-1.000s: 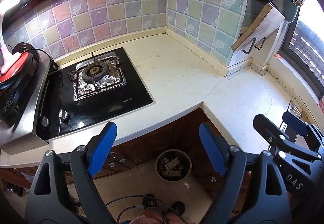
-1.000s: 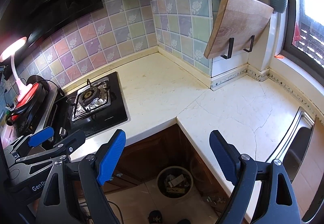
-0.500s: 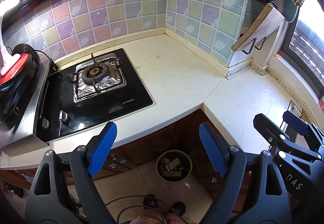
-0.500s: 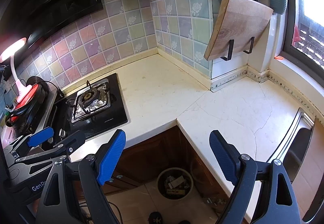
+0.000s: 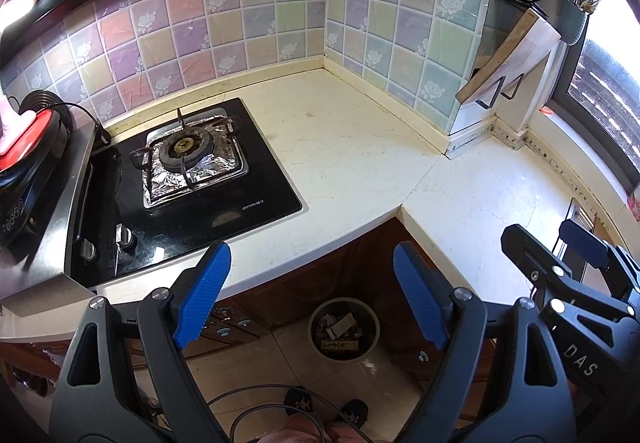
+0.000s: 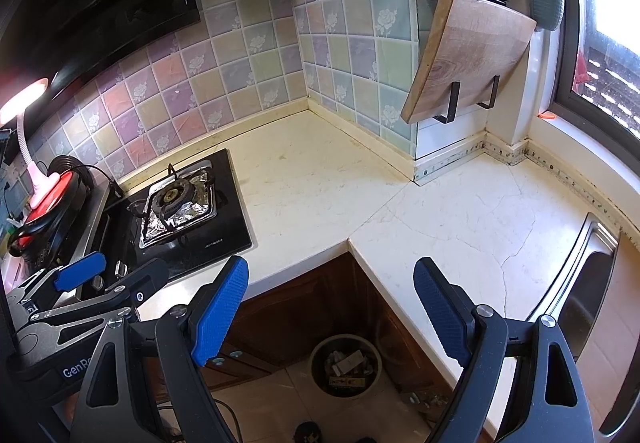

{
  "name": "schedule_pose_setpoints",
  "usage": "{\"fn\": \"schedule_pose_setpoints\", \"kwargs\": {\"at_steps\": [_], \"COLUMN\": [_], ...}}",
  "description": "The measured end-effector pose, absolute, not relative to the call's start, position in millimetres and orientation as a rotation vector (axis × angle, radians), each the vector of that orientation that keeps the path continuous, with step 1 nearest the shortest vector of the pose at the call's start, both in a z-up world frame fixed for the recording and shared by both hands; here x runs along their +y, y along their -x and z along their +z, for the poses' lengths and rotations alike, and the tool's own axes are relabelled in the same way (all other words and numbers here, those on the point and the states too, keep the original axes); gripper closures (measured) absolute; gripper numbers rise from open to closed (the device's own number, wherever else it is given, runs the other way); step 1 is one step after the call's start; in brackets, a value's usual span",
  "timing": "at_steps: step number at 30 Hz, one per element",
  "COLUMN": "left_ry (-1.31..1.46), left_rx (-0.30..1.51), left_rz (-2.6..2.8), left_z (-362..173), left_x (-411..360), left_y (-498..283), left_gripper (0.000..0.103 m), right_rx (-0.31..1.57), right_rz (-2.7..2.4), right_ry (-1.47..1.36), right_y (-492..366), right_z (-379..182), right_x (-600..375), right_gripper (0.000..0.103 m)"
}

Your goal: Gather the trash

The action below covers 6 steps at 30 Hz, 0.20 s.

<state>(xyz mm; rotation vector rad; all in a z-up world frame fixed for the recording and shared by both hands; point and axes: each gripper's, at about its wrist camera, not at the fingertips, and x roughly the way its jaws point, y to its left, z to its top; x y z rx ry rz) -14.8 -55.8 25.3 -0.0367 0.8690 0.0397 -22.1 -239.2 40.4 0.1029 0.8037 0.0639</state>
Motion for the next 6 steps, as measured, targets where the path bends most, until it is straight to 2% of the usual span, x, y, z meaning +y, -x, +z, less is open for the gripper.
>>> {"fn": "schedule_pose_setpoints", "kwargs": {"at_steps": [6], "left_ry": [0.023], "left_rx": [0.876], "left_rz": [0.023], "left_z": [26.0], "left_x": [-50.8], "left_y": [5.0], "left_gripper": [0.021], "right_rx": [0.804], "right_rz": [0.043], "right_ry": [-0.112], "right_y": [23.5], "right_z": [38.1], "right_x": [-231.7], "right_gripper": [0.017]}}
